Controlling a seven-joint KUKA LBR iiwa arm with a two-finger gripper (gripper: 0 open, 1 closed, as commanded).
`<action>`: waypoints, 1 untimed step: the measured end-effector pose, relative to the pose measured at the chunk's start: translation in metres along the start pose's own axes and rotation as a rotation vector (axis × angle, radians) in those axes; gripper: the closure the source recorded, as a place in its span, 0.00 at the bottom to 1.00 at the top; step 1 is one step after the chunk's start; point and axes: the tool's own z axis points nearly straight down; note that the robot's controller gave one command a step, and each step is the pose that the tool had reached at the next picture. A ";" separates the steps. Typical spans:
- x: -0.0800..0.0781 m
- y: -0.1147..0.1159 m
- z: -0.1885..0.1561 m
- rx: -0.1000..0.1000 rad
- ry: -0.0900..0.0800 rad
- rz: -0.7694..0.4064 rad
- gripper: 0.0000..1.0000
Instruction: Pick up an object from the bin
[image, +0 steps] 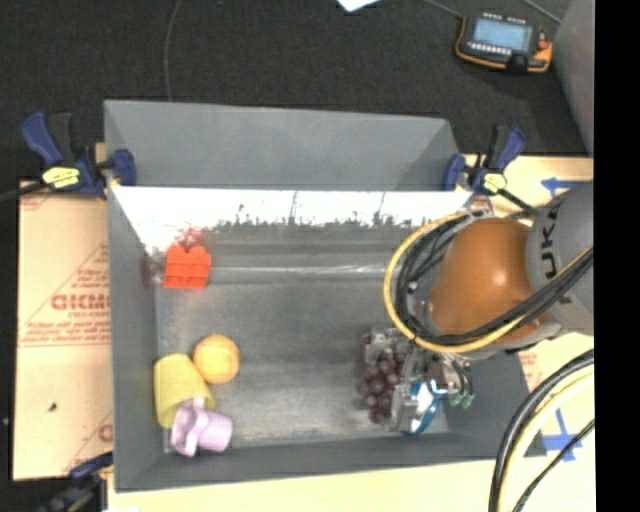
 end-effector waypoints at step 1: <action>-0.054 -0.037 0.064 -0.013 0.000 -0.651 0.00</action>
Offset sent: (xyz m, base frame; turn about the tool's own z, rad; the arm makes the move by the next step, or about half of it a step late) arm 0.0601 -0.0354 -0.0632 -0.6882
